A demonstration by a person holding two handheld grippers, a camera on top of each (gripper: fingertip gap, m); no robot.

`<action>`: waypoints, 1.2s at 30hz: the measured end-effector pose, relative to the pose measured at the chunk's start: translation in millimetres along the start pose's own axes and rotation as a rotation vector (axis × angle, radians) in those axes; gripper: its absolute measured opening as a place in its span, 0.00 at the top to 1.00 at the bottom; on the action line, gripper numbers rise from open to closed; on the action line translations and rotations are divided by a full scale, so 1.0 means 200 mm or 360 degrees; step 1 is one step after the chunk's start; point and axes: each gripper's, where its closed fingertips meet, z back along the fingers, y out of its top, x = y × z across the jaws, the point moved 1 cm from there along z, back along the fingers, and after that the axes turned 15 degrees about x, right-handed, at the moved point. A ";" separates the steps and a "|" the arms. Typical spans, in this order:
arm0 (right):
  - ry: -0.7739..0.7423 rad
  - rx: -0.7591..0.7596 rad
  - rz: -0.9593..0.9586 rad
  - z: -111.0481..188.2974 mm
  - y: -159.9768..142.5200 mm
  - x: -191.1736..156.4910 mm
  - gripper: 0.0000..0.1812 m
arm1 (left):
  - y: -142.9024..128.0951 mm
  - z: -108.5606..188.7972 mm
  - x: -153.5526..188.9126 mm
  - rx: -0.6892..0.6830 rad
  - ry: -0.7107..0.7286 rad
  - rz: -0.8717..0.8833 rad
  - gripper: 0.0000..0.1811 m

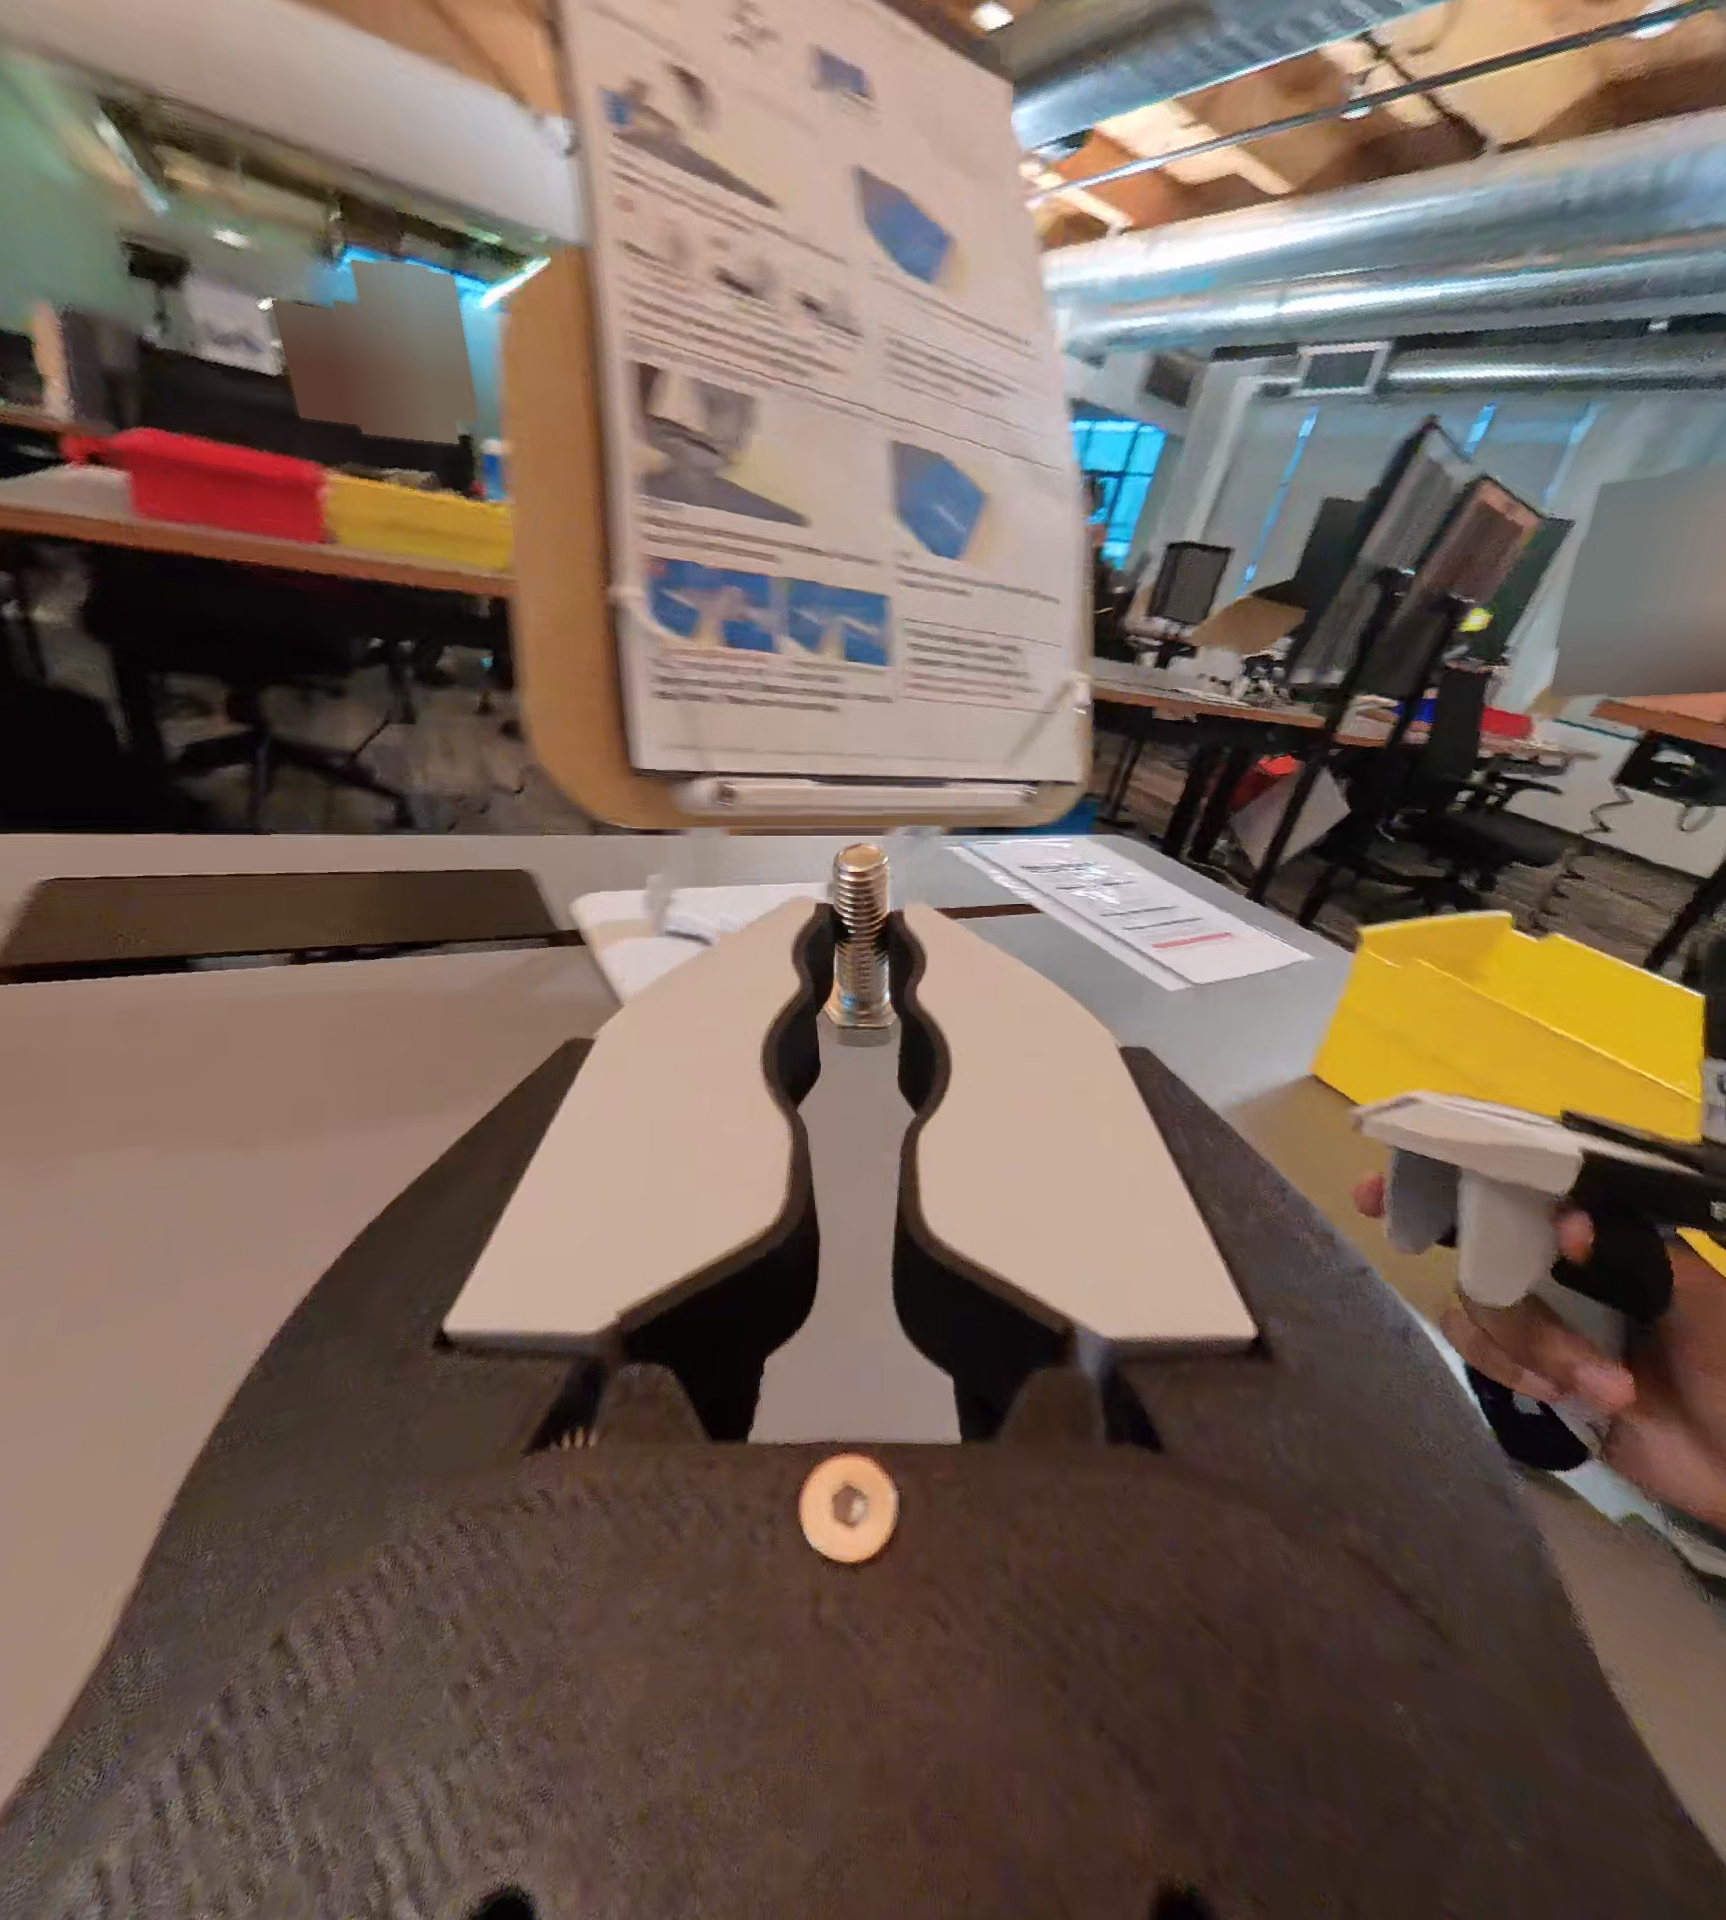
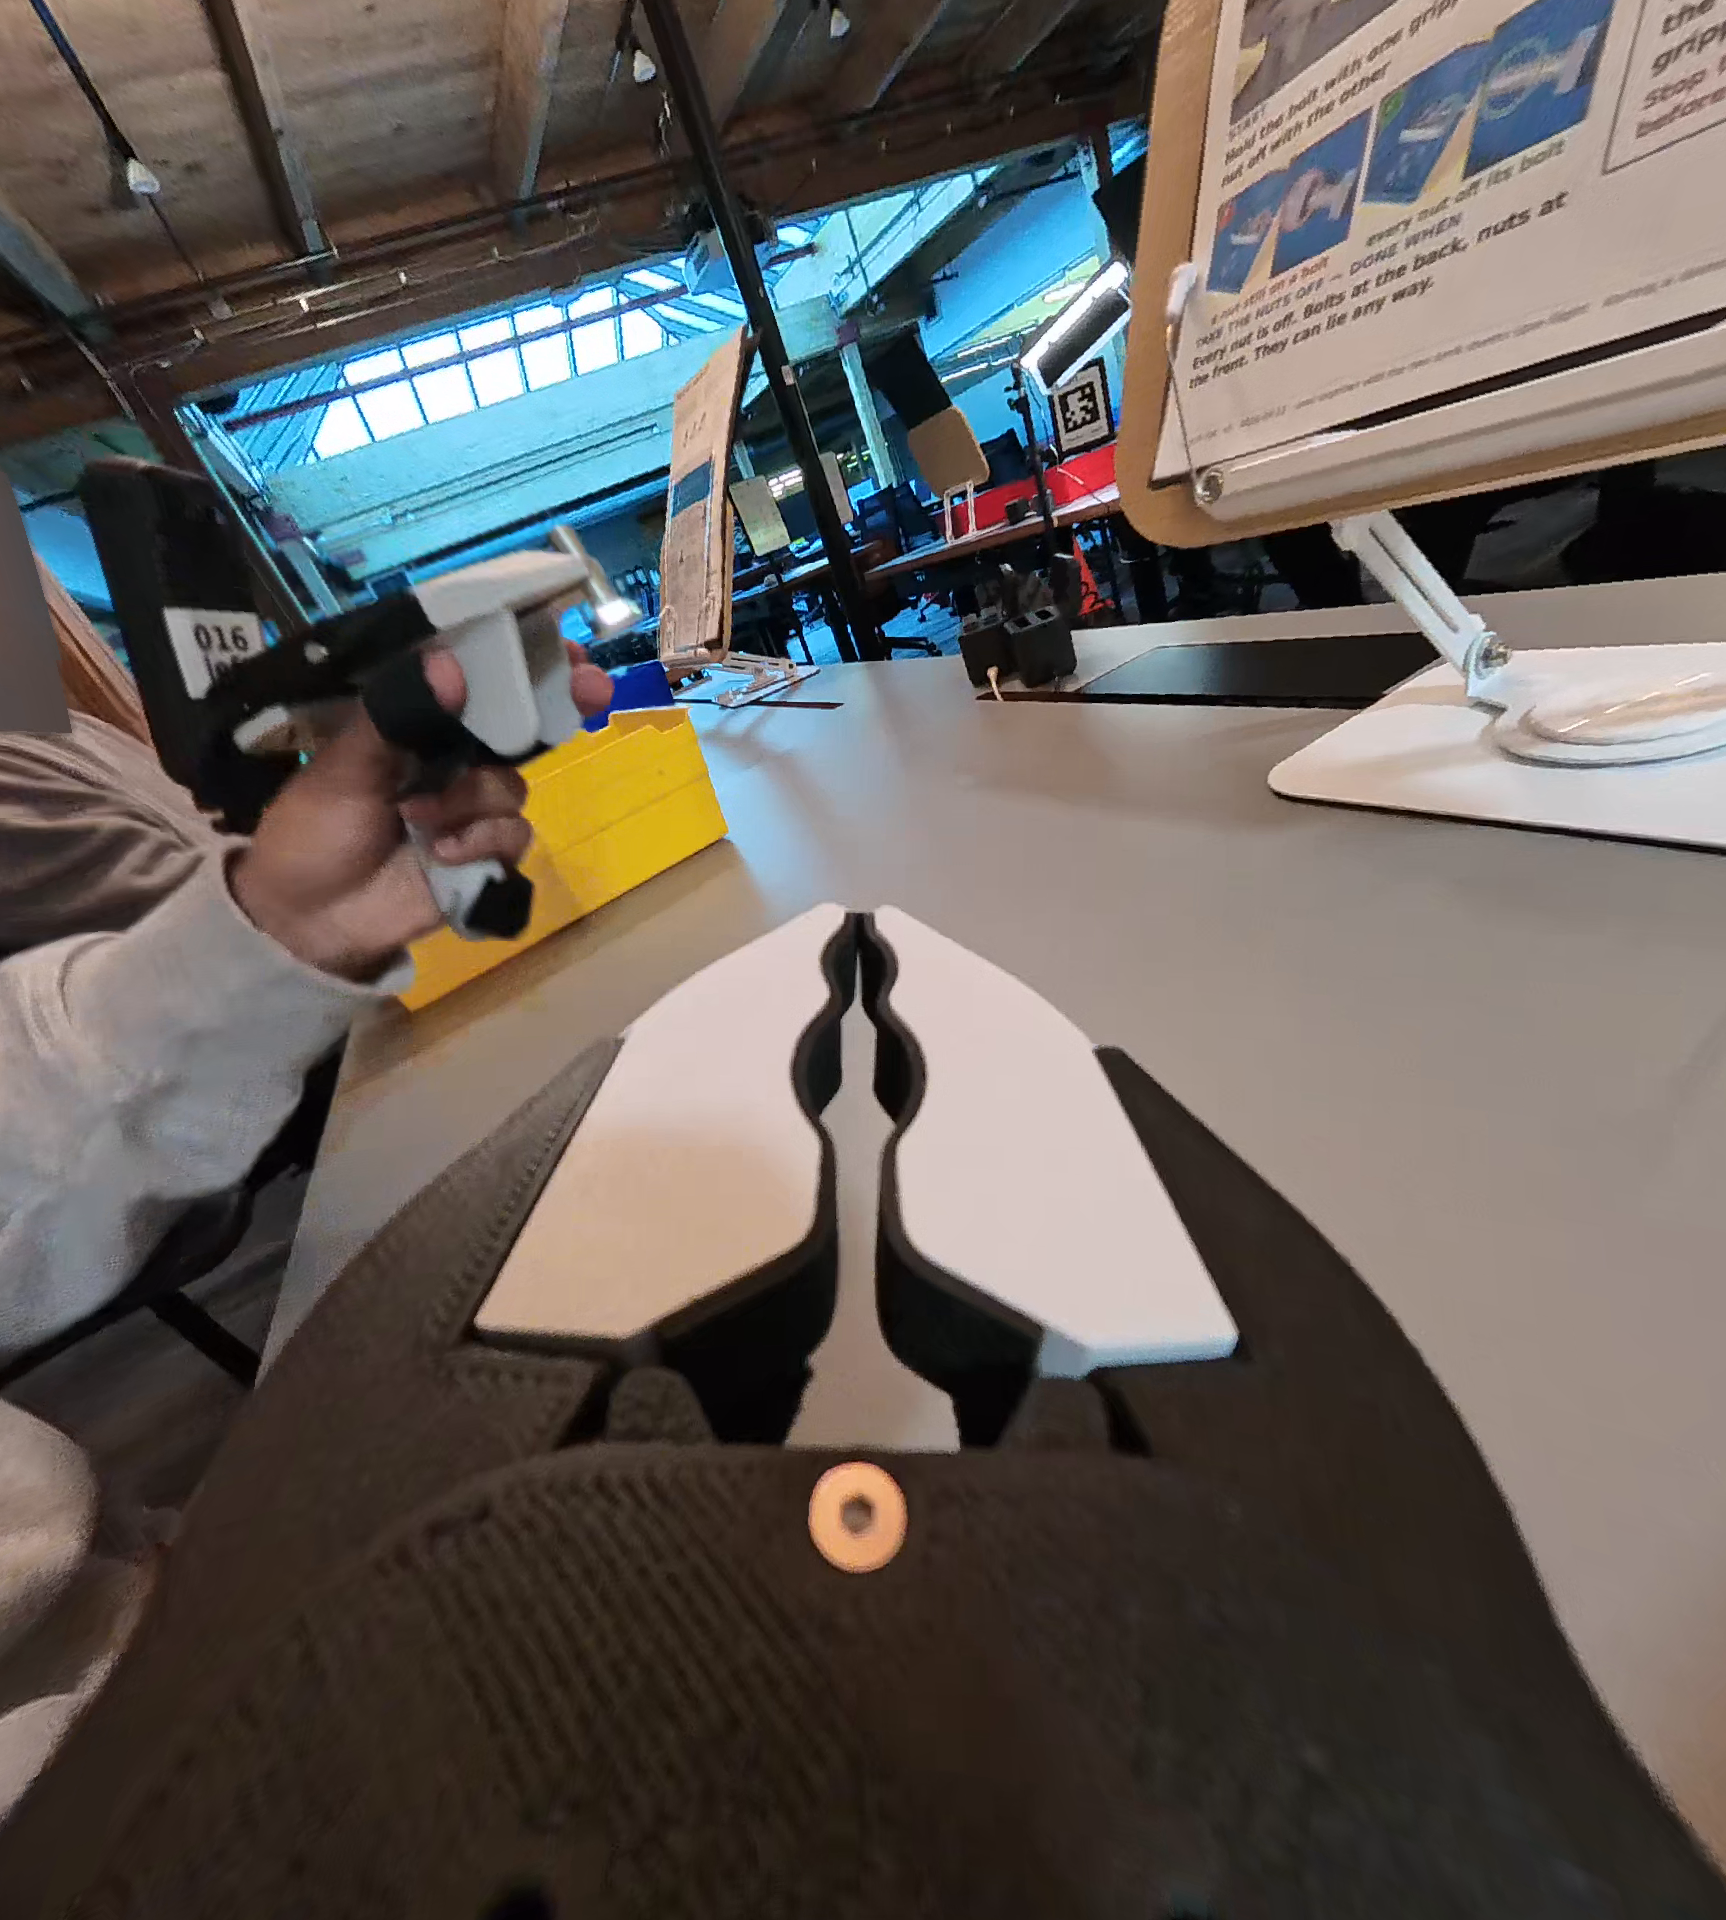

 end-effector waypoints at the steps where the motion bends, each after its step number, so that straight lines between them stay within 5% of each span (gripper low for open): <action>1: 0.0007 -0.0016 0.0028 0.00 0.00 0.00 1.00 | -0.07 -0.02 0.08 0.0009 -0.0045 0.0023 0.95; 17: 0.0058 -0.0077 0.0125 0.03 -0.06 -0.12 0.99 | -0.41 0.06 0.56 -0.0083 -0.0722 0.0124 0.95; 22: 0.0336 -0.0200 0.0068 0.02 -0.13 -0.22 0.98 | -0.45 0.07 0.60 -0.0119 -0.0838 0.0255 0.95; 36: 0.0485 -0.0220 -0.0021 0.03 -0.15 -0.29 0.91 | -0.51 0.13 0.71 -0.0264 -0.1053 0.0268 0.95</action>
